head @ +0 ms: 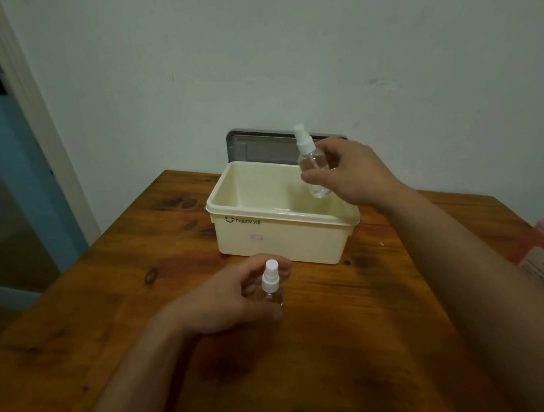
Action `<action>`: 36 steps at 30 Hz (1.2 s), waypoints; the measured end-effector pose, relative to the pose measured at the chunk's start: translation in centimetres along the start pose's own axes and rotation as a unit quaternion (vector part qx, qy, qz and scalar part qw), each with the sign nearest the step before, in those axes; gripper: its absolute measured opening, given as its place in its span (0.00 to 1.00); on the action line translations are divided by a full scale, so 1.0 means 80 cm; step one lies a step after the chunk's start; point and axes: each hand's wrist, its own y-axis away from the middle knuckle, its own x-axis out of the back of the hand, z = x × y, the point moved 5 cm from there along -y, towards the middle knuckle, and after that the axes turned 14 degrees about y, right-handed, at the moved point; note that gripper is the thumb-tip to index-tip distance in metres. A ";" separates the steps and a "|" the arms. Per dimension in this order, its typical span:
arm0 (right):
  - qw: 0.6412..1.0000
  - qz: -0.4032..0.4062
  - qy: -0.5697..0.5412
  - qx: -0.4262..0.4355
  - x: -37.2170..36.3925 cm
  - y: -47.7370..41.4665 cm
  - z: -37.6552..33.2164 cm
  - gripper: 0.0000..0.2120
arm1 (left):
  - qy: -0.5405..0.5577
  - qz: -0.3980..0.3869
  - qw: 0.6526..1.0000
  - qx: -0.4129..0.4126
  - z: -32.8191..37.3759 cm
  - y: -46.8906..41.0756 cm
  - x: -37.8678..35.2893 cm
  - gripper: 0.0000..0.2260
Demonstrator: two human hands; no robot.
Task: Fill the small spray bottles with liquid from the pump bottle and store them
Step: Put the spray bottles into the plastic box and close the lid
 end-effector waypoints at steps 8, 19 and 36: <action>0.983 -0.111 0.144 0.010 -0.044 -0.046 -0.001 0.26 | -0.013 -0.008 1.000 0.020 -0.001 -0.001 0.002 0.28; 0.943 -0.211 0.253 0.052 -0.095 -0.068 0.000 0.23 | -0.036 -0.014 0.999 0.033 0.001 0.000 0.005 0.25; 0.921 -0.256 0.286 0.062 -0.127 -0.075 0.012 0.16 | -0.049 -0.009 0.997 0.053 0.008 0.002 0.002 0.20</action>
